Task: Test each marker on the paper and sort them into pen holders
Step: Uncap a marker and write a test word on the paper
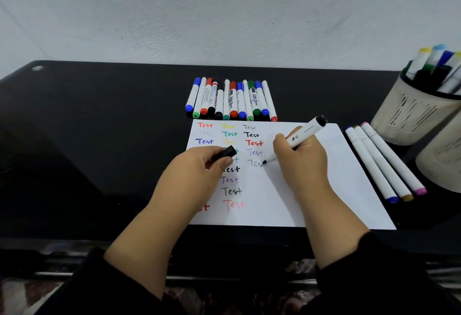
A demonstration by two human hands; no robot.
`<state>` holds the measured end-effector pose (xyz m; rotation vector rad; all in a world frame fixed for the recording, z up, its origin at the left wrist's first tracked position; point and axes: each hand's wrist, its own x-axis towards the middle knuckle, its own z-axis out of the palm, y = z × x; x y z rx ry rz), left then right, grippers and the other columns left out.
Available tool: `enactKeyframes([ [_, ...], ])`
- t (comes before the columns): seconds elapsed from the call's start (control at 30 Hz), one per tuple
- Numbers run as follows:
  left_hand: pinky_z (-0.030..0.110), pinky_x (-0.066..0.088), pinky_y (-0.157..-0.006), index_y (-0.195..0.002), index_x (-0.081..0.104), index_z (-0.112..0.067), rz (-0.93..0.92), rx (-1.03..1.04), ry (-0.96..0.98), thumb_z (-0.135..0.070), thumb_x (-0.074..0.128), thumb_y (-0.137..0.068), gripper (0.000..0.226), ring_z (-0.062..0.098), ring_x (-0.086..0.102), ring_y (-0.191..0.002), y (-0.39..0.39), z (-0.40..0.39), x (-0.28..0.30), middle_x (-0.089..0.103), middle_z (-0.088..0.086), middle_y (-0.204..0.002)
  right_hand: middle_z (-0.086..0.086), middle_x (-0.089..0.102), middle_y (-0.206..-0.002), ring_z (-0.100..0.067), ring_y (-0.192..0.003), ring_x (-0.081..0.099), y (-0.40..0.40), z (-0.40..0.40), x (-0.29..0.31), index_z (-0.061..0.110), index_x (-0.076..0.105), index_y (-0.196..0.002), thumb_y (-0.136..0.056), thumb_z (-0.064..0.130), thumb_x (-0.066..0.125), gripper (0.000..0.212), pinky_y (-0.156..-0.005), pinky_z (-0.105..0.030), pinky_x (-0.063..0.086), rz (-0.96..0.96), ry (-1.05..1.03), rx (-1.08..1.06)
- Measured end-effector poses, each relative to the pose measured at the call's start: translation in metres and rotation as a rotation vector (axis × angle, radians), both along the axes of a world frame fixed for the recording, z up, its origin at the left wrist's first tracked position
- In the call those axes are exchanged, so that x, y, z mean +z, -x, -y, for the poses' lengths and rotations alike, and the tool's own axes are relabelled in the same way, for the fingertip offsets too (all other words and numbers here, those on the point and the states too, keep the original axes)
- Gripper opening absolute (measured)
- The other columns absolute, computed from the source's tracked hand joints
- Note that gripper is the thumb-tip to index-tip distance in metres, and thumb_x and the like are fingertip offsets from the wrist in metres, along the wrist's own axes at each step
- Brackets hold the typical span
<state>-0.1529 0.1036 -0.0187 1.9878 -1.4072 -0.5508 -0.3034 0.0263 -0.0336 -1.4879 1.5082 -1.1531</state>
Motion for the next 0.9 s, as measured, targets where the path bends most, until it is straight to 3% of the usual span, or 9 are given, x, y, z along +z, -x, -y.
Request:
enactKeyframes([
  [0.17,0.011,0.039,-0.062,-0.119,0.061,-0.035,0.002,-0.024,0.000,-0.038,0.052,-0.093,0.028,-0.007,0.048,-0.074,0.000,0.001,-0.001,0.051,-0.024,-0.079,0.004,0.037,-0.057,-0.010,-0.052,0.033,0.000,-0.001,0.002,0.016,0.035,-0.062,-0.087,0.017,0.055,0.032,-0.051,-0.025,0.030,0.047,-0.025,-0.015],
  [0.37,0.012,0.041,-0.057,-0.113,0.063,-0.040,-0.058,-0.032,-0.035,-0.037,0.054,-0.092,0.023,-0.002,0.052,-0.070,-0.001,-0.001,0.001,0.053,-0.026,-0.080,0.009,0.041,-0.045,-0.007,-0.045,0.035,0.007,0.001,0.015,0.018,0.046,-0.062,-0.090,0.019,0.057,0.030,-0.049,-0.023,0.032,0.398,-0.150,0.056],
  [0.47,0.006,0.038,-0.056,-0.112,0.063,-0.040,-0.075,-0.053,-0.033,-0.036,0.057,-0.091,0.023,-0.009,0.048,-0.072,0.001,-0.002,0.002,0.051,-0.029,-0.078,0.008,0.042,-0.045,-0.005,-0.043,0.036,0.005,-0.005,0.022,0.017,0.048,-0.064,-0.092,0.019,0.057,0.030,-0.045,-0.020,0.032,0.499,-0.171,0.155],
  [0.73,0.001,0.034,-0.066,-0.111,0.064,-0.038,-0.098,-0.136,0.010,-0.033,0.061,-0.088,0.024,-0.017,0.047,-0.078,0.008,-0.002,0.005,0.052,-0.032,-0.079,0.001,0.048,-0.051,-0.006,-0.045,0.040,-0.001,-0.018,0.020,0.014,0.052,-0.065,-0.090,0.021,0.061,0.028,-0.052,-0.025,0.035,0.399,-0.148,0.239],
  [0.9,0.002,0.036,-0.066,-0.109,0.065,-0.039,-0.103,-0.141,0.009,-0.034,0.061,-0.087,0.022,-0.017,0.050,-0.078,0.007,-0.004,0.007,0.053,-0.033,-0.075,-0.001,0.051,-0.052,-0.007,-0.046,0.040,0.000,-0.020,0.023,0.011,0.061,-0.072,-0.087,0.023,0.065,0.020,-0.047,-0.020,0.033,0.406,-0.232,0.341],
])
